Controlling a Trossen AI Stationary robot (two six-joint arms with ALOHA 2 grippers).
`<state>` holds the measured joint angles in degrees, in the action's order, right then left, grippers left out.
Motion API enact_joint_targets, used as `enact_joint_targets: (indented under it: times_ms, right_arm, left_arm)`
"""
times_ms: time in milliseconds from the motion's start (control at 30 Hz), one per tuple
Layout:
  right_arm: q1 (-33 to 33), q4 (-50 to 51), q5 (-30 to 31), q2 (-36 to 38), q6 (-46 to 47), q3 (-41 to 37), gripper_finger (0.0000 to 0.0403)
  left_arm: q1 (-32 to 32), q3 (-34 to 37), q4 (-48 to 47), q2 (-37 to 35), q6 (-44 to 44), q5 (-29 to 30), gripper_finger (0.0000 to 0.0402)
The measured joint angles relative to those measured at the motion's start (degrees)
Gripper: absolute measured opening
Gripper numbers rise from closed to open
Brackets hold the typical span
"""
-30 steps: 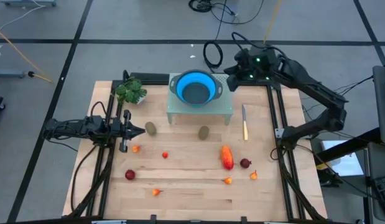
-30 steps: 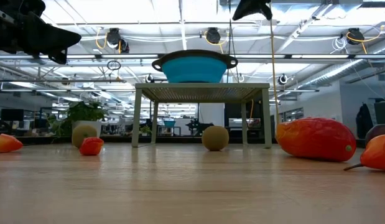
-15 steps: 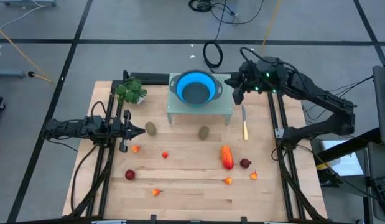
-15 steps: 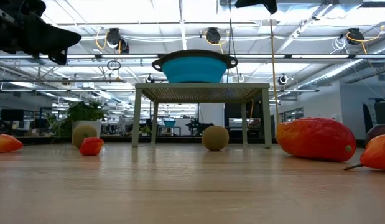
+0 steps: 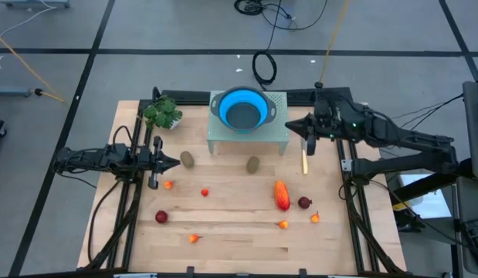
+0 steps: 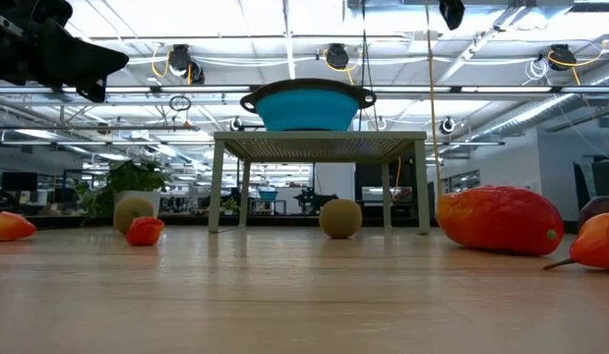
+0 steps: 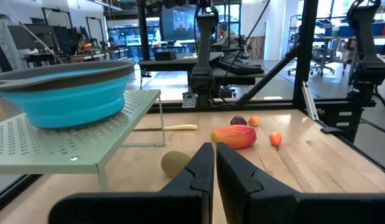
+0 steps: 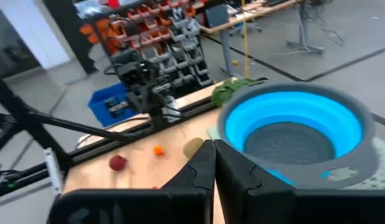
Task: Pick & Place Fruit
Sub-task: Put the kiwi into the colander on the shelf
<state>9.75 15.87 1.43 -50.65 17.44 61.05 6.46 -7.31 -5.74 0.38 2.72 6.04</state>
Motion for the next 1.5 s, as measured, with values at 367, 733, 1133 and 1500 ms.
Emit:
enact_joint_targets:
  times_ms: [367, 733, 1133, 1500]
  right_arm:
    - [-2.8, -2.4, 0.0, 7.7, 1.4, -7.5, 0.0]
    - [-2.8, -2.4, 0.0, 14.1, -0.1, -12.1, 0.0]
    - [-2.8, -5.0, -0.2, 18.5, -0.8, -17.8, 0.0]
    - [-2.8, -8.8, -0.2, 23.5, -1.7, -22.7, 0.0]
  left_arm:
    - [0.0, 0.0, 0.0, 0.0, 0.0, 0.0, 0.0021]
    - [0.0, 0.0, 0.0, 0.0, 0.0, 0.0, 0.0021]
    - [0.0, 0.0, 0.0, 0.0, 0.0, 0.1, 0.0021]
    - [0.0, 0.0, 0.0, 0.0, 0.0, 0.1, 0.0021]
